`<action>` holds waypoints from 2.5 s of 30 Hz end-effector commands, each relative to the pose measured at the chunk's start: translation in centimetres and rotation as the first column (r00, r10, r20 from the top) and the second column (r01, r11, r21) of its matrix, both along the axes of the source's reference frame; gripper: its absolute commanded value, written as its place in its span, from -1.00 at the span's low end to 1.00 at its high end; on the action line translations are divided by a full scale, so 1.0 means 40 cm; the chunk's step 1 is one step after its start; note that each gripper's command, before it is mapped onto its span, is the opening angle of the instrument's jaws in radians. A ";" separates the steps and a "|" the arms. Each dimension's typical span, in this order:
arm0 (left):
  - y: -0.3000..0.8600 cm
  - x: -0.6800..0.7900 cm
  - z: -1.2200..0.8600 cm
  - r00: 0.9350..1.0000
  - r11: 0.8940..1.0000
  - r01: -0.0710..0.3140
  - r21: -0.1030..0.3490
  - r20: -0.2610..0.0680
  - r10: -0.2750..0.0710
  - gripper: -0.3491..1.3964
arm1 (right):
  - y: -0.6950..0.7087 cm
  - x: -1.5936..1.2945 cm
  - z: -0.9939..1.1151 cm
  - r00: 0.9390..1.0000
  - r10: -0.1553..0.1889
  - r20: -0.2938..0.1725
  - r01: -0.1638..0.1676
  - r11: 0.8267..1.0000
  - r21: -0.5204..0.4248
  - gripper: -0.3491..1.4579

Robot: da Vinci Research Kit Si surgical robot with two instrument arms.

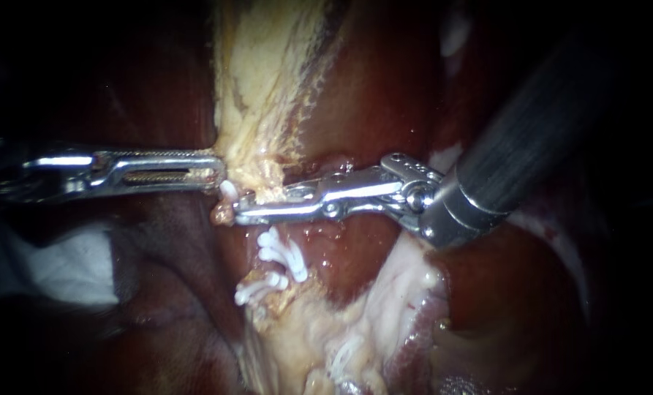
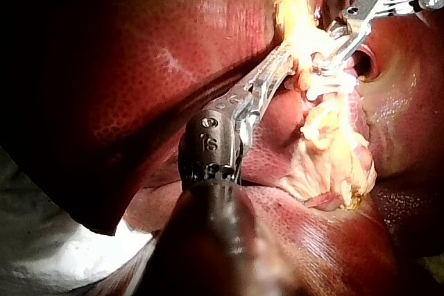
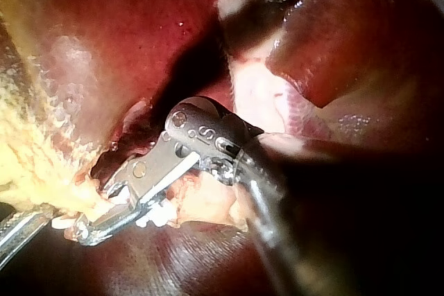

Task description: Going back third clip right tube

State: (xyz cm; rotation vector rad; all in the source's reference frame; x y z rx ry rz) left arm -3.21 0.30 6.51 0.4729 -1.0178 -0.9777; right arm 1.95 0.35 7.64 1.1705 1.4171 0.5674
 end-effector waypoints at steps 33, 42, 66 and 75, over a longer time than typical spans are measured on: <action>-0.0007 0.0002 -0.0011 1.000 1.000 0.000 0.001 0.000 0.000 -1.00 | -0.0007 -0.0002 -0.0015 0.993 0.118 -0.010 -0.117 0.970 -0.211 -0.04; -0.0008 0.0008 -0.0019 1.000 1.000 0.000 0.002 0.000 0.000 -1.00 | -0.0005 -0.0109 -0.0008 0.990 0.142 0.013 -0.133 0.952 -0.275 -0.03; -0.0010 0.0005 -0.0021 1.000 1.000 0.000 0.002 0.000 0.000 -1.00 | -0.0019 -0.0414 -0.0175 0.989 0.102 0.105 -0.023 0.817 -0.576 0.05; -0.0026 -0.0029 -0.0002 1.000 1.000 0.010 -0.006 -0.008 -0.010 -1.00 | -0.0016 -0.0448 -0.0216 0.990 0.105 0.096 -0.026 0.794 -0.608 0.05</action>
